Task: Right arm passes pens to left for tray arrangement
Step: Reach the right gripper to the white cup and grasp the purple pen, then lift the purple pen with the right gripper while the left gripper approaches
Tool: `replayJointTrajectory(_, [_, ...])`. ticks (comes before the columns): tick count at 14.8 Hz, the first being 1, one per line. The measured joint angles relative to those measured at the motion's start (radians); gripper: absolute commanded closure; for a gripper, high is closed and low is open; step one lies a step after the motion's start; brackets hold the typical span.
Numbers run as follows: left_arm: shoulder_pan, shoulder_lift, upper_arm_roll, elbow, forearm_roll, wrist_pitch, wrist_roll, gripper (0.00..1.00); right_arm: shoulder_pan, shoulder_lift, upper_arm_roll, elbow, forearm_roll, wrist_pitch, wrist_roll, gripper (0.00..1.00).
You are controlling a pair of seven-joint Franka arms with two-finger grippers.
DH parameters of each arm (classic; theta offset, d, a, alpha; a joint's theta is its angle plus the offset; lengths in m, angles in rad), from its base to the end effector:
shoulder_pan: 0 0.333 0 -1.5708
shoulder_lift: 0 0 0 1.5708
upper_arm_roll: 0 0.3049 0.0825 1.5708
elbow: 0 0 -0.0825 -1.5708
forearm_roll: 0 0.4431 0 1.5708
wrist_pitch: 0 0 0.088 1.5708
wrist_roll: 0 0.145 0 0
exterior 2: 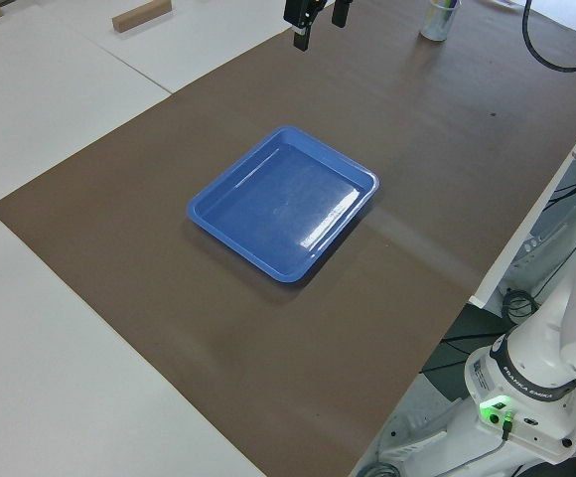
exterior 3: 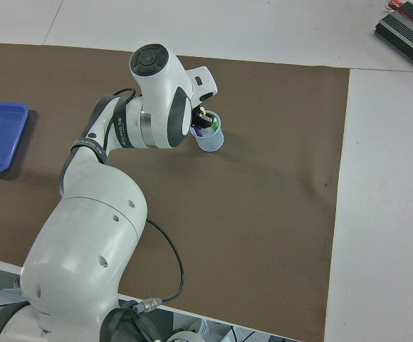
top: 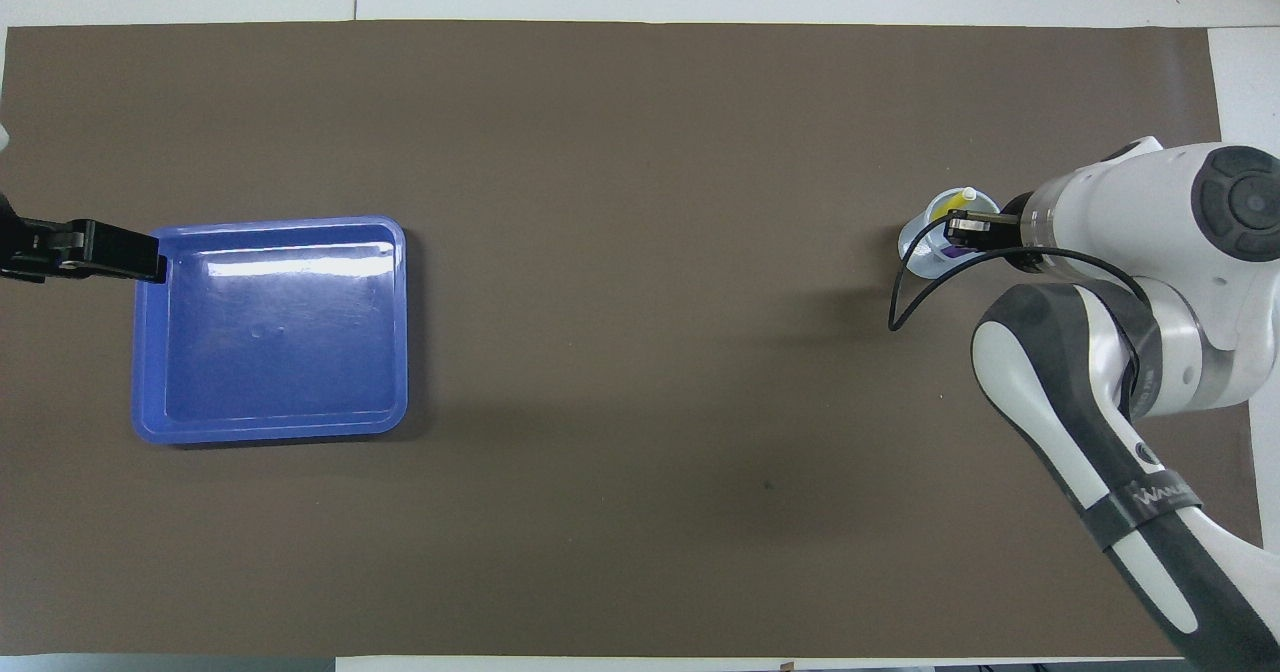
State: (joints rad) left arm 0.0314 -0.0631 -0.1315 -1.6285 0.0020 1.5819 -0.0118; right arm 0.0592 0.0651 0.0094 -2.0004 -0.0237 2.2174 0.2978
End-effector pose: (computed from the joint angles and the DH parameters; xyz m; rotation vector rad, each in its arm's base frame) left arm 0.5931 -0.0612 0.5835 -3.1291 0.1379 -0.0258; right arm 0.6388 0.0424 0.3641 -3.1055 0.3374 -0.2393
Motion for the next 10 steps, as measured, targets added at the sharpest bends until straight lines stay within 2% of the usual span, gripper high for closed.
replayJointTrajectory(3, [0.0, 0.0, 0.0, 0.0, 0.0, 0.002, 0.0, 0.0, 0.0, -0.064, 0.0, 0.053, 0.0, -0.118, 0.0, 1.0])
replayJointTrajectory(6, [0.001, 0.0, 0.001, 0.0, 0.0, 0.003, -0.001, 0.0, 0.0, -0.135, 0.0, 0.064, 0.018, -0.199, 0.0, 1.0])
replayJointTrajectory(10, [0.001, -0.004, 0.002, 0.0, 0.0, 0.003, -0.003, 0.0, 0.0, -0.197, 0.0, 0.064, 0.195, -0.259, 0.001, 1.0])
